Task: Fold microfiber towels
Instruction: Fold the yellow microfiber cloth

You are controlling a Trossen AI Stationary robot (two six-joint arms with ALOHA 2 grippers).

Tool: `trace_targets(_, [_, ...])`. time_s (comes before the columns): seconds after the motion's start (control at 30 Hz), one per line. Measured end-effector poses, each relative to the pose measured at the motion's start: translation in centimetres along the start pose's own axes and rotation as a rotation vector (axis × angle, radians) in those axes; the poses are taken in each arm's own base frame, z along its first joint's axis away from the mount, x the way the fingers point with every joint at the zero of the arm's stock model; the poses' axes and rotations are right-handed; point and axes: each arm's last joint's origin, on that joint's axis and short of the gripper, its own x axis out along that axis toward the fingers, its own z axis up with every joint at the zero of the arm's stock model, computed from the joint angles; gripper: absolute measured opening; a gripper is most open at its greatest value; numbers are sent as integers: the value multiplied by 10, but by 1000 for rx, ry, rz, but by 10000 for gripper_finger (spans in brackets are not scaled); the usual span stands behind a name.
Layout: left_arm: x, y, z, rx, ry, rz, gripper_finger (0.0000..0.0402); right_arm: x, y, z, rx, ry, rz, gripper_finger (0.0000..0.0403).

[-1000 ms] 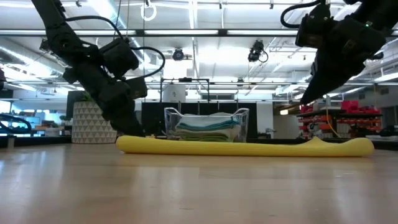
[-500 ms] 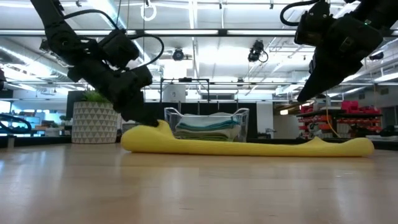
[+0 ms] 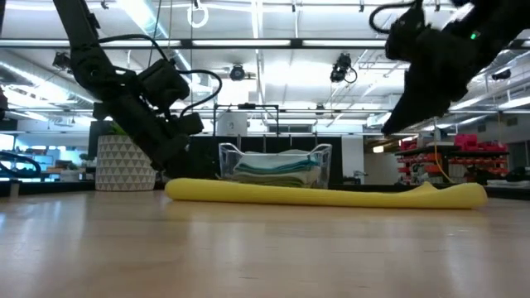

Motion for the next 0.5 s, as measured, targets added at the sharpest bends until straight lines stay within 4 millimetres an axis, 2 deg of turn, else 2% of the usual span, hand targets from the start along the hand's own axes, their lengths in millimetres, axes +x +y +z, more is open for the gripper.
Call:
trace_targets(0.13, [0,0,1,1,-11,12,19,19,-3,-6,74,49,-81,28])
trace_targets(0.27, [0,0,4,1,-42,10,8,47,-4,-14,135,108,-129,42])
trace_targets(0.4, [0,0,8,9,-79,9,7,73,3,-22,140,129,-87,34])
trace_targets(0.5, [0,1,8,6,-86,13,12,86,8,-27,140,141,-59,23])
